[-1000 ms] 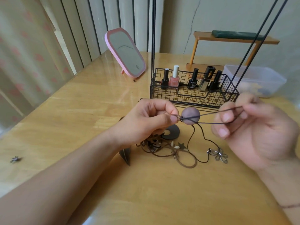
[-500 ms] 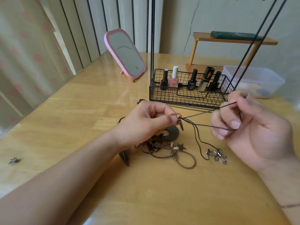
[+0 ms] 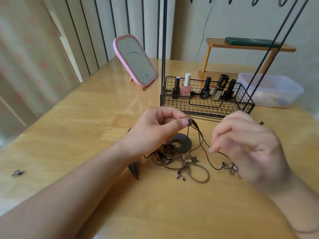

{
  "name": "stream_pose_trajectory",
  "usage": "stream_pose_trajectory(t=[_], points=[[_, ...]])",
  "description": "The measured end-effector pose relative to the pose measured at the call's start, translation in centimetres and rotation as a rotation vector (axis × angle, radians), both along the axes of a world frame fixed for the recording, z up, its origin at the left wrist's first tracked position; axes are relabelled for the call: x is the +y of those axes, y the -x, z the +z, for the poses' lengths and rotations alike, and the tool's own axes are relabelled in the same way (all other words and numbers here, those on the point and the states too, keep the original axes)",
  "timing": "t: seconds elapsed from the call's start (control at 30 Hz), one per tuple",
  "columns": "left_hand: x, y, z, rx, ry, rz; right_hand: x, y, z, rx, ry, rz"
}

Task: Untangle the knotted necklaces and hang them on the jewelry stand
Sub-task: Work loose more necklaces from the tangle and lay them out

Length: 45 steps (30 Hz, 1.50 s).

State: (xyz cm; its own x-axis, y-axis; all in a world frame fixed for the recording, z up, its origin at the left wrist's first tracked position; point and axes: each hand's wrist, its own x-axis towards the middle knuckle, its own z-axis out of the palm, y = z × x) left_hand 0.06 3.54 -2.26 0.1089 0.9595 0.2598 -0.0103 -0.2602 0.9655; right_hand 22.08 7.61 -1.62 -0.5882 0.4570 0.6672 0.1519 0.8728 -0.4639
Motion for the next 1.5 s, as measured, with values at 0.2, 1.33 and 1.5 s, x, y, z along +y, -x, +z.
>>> stream_pose_trajectory(t=[0.2,1.33,1.5], points=[[0.2,-0.2,-0.3,0.007,-0.027,-0.052,-0.5,1.3,-0.9,0.064,0.12,-0.208],[0.2,-0.3,-0.2,0.237,0.072,0.082,1.5,-1.8,1.8,0.396,0.907,0.397],[0.2,-0.2,-0.1,0.322,0.013,0.111,0.8,-1.7,2.0,0.409,0.882,0.414]])
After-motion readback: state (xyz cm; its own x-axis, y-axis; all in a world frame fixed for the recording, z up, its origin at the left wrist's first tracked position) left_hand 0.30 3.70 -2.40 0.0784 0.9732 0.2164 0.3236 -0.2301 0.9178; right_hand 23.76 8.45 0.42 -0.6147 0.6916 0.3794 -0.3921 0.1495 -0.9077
